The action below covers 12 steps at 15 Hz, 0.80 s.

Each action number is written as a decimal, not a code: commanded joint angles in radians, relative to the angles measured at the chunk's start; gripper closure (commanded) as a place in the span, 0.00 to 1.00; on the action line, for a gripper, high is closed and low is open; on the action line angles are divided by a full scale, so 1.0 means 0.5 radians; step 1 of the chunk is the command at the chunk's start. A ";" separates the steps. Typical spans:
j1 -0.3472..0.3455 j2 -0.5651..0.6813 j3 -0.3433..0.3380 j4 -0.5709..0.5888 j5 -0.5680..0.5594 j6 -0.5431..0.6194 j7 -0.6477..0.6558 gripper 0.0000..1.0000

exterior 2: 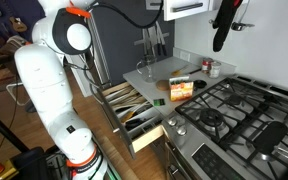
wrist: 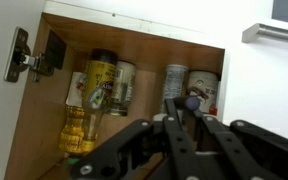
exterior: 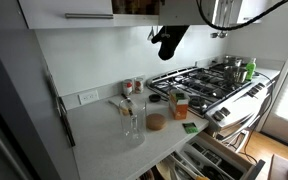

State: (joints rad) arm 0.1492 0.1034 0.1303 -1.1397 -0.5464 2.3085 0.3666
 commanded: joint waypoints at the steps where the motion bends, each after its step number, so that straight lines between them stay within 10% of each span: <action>1: -0.031 -0.356 -0.010 -0.480 0.025 0.048 -0.008 0.96; 9: 0.062 -0.935 -0.098 -1.225 0.453 0.126 -0.341 0.96; 11: -0.091 -1.073 -0.009 -1.405 0.373 0.240 -0.290 0.96; 12: -0.089 -0.857 0.032 -1.104 0.432 0.109 -0.329 0.96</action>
State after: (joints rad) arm 0.1463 -0.3288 0.1134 -1.6996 -0.3520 2.3641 0.2151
